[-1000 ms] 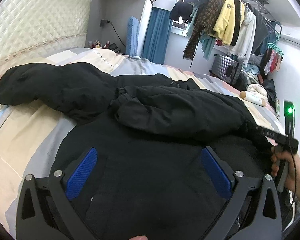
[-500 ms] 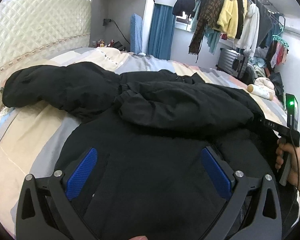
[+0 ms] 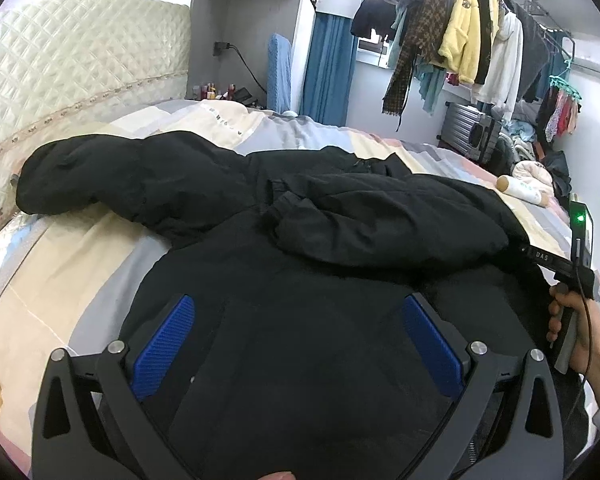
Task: Fold large clothes
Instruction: 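Lower the sleeve onto the jacket front and open the right tool, then grasp the other sleeve cuff with the left tool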
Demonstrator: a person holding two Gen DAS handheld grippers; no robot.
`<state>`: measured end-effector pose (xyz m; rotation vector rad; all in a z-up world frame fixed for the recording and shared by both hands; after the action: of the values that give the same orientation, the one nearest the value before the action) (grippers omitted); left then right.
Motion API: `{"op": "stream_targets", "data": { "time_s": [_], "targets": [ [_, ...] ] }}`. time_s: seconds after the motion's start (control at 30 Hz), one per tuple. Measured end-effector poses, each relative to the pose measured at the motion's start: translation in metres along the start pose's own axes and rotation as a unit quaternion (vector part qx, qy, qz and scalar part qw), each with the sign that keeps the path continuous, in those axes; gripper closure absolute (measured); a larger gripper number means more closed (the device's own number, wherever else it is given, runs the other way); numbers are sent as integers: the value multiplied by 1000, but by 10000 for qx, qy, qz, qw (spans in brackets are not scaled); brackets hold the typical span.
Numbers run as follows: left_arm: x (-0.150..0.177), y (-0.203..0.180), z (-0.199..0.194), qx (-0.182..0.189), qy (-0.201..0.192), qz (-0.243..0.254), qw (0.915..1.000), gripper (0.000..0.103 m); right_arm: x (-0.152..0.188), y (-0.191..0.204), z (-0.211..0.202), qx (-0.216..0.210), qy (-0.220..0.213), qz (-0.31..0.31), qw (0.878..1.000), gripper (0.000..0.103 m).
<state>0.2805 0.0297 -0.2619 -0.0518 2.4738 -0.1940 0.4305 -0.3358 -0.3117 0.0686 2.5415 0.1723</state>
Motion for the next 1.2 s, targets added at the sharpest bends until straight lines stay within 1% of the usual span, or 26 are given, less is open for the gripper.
{"op": "stream_targets", "data": {
  "time_s": [0.1, 0.3, 0.33, 0.47, 0.53, 0.63, 0.77, 0.97, 1.1, 1.2],
  "targets": [
    [1, -6, -9, 33, -14, 40, 10000, 0, 7, 10, -22, 81, 0, -157, 9998, 59],
    [9, -25, -31, 194, -103, 127, 9997, 0, 20, 46, -74, -357, -236, -334, 9985, 58],
    [10, -27, -35, 194, -116, 144, 9996, 0, 25, 53, -82, -409, -257, -373, 9981, 58],
    [18, -35, -48, 233, -174, 194, 9994, 0, 48, 77, -109, -396, -339, -595, 9969, 58],
    [23, -38, -55, 226, -211, 240, 9992, 0, 61, 85, -126, -484, -421, -630, 9960, 58],
    [29, -41, -64, 218, -262, 287, 9990, 0, 77, 94, -145, -635, -475, -600, 9950, 58],
    [38, -45, -74, 211, -333, 349, 9986, 0, 103, 105, -175, -603, -692, -732, 9931, 58],
    [48, -49, -89, 192, -452, 384, 9981, 0, 142, 116, -202, -729, -700, -833, 9914, 58],
    [53, -44, -96, 268, -513, 332, 9978, 0, 162, 126, -227, -923, -894, -889, 9877, 58],
    [57, -40, -94, 217, -490, 284, 9982, 0, 176, 127, -233, -1003, -937, -843, 9869, 57]
  ]
}}
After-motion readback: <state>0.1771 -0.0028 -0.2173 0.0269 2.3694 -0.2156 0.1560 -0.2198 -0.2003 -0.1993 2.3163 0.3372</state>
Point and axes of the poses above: each gripper's, at about its wrist camera, not at the fingertips, and z roughly the way its jaws point, y to its left, x to its underside, the point moved 10 cm from there along z, roughly the way its jaws point, and after that the axes turned 15 degrees about y, right-handed, at the moved point
